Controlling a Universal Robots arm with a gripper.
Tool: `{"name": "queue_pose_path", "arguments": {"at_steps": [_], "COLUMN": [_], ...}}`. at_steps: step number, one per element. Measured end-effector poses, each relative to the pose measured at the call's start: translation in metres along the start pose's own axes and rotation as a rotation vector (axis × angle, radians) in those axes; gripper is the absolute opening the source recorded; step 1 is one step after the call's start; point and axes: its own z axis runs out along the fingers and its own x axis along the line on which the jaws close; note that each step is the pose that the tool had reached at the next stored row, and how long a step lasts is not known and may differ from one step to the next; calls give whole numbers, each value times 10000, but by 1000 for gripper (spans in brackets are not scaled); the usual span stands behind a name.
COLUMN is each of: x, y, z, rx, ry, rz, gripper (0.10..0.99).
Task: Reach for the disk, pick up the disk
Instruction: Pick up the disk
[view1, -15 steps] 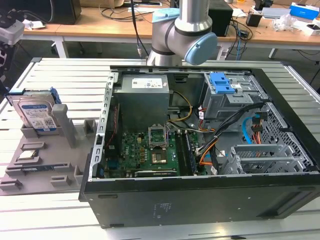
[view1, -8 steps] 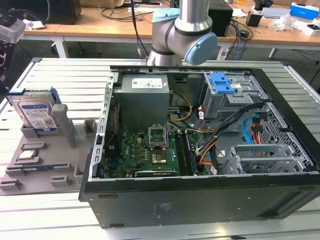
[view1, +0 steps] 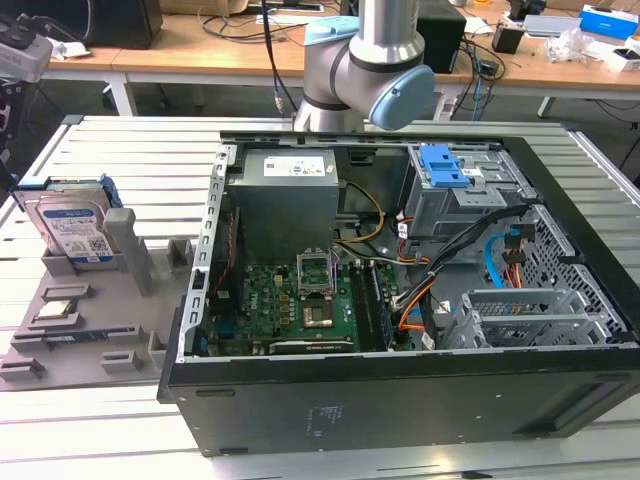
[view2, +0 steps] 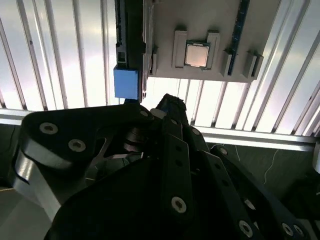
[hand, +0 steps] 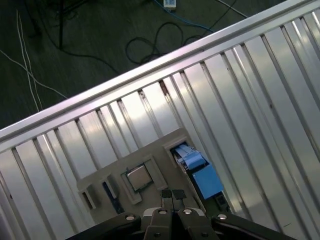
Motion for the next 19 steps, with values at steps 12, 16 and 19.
{"name": "queue_pose_path", "arguments": {"at_steps": [12,16,19], "x": [0,0,0], "y": [0,0,0], "z": [0,0,0], "rx": [1,1,1], "ry": [48,61,68], "rz": [-1248,-1595,-1764], "gripper": [106,106,106]}}
